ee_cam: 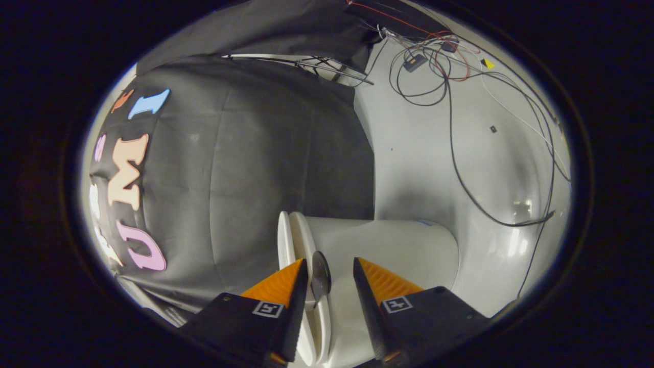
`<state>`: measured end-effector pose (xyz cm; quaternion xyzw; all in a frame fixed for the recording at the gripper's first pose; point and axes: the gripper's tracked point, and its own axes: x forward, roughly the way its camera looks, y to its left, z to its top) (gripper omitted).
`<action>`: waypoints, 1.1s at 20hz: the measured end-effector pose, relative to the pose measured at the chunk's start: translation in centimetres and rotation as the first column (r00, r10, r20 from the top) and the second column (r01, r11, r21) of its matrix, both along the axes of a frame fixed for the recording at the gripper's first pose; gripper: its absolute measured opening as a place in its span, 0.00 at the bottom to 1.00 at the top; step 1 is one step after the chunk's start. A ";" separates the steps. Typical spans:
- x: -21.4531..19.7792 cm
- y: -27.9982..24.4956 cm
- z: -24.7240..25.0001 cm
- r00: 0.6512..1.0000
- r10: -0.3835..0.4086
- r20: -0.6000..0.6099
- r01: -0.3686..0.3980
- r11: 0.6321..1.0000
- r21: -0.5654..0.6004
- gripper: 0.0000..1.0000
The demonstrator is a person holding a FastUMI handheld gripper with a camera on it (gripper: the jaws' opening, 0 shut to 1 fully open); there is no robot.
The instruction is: Open the toilet lid.
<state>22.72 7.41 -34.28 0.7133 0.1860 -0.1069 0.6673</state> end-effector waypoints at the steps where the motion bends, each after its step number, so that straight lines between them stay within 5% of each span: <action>1: 0.2 0.2 0.0 1.000 0.006 0.003 -0.006 1.000 0.001 0.51; 7: 1.7 1.3 0.2 0.999 0.021 0.046 -0.024 0.998 0.058 0.22; 11: 1.8 1.2 0.5 0.997 -0.028 0.067 0.019 0.992 0.128 0.13; 22: 1.3 1.5 1.8 1.000 0.002 0.021 -0.002 1.000 0.005 0.13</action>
